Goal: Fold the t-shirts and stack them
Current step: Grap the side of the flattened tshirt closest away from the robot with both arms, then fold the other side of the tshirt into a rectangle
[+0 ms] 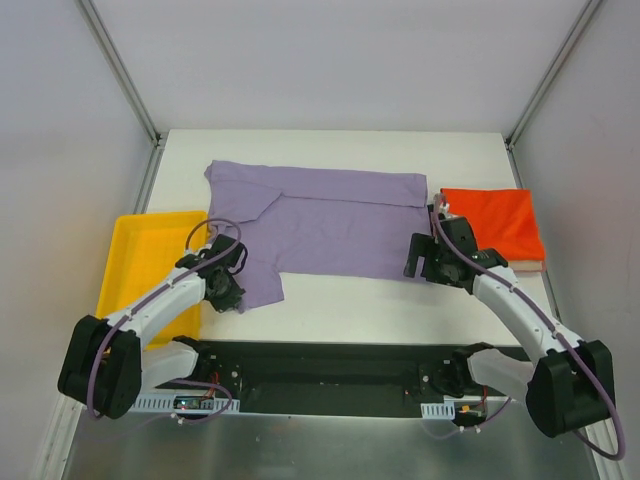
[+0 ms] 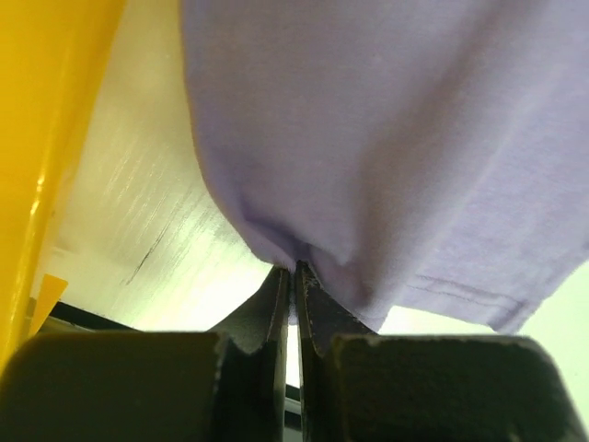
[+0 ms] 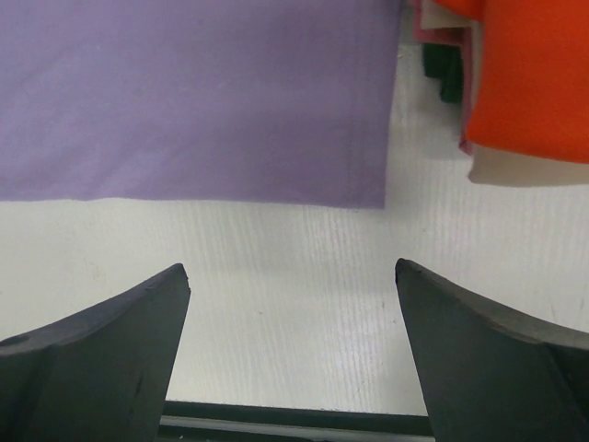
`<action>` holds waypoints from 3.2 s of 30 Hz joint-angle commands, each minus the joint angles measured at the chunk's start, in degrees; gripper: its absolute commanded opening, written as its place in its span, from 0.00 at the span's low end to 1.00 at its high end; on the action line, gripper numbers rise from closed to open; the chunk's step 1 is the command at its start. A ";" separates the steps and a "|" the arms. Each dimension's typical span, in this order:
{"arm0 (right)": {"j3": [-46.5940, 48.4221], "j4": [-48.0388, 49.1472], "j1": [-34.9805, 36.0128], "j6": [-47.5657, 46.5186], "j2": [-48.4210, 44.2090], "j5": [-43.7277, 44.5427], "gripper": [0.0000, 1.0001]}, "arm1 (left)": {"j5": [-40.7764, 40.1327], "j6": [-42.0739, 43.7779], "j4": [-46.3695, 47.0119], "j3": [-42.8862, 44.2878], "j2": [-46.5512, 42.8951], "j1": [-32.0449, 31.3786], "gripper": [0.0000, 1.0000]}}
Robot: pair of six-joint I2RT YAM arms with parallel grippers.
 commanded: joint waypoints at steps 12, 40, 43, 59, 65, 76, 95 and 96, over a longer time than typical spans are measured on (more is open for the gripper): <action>-8.17 9.85 -0.86 14.19 -0.87 14.78 0.76 | -1.29 9.42 0.52 11.32 -9.46 -0.61 0.00; -7.82 14.17 -0.77 12.43 11.27 12.24 0.23 | -5.86 12.59 1.40 19.32 -1.55 -0.61 0.00; -6.77 12.32 -0.86 11.47 10.39 11.88 0.14 | -5.96 12.76 1.58 20.46 -0.94 -0.52 0.00; 7.73 1.68 -1.56 3.47 10.12 8.02 0.01 | -4.99 16.63 5.00 36.09 11.44 2.82 0.00; 16.25 -0.43 -3.93 0.66 16.44 6.88 0.01 | -4.11 17.86 5.18 44.71 18.48 6.77 0.00; 30.32 -1.83 -7.27 -3.13 28.83 6.87 0.01 | -4.55 21.38 5.27 60.00 31.92 11.78 0.00; 45.27 -4.29 -10.09 -4.53 42.29 8.72 0.02 | 1.61 30.08 5.18 83.74 53.64 15.56 0.00; 45.44 -4.29 -10.00 -4.53 42.64 8.72 0.03 | 1.26 30.08 5.27 84.00 53.99 15.65 0.00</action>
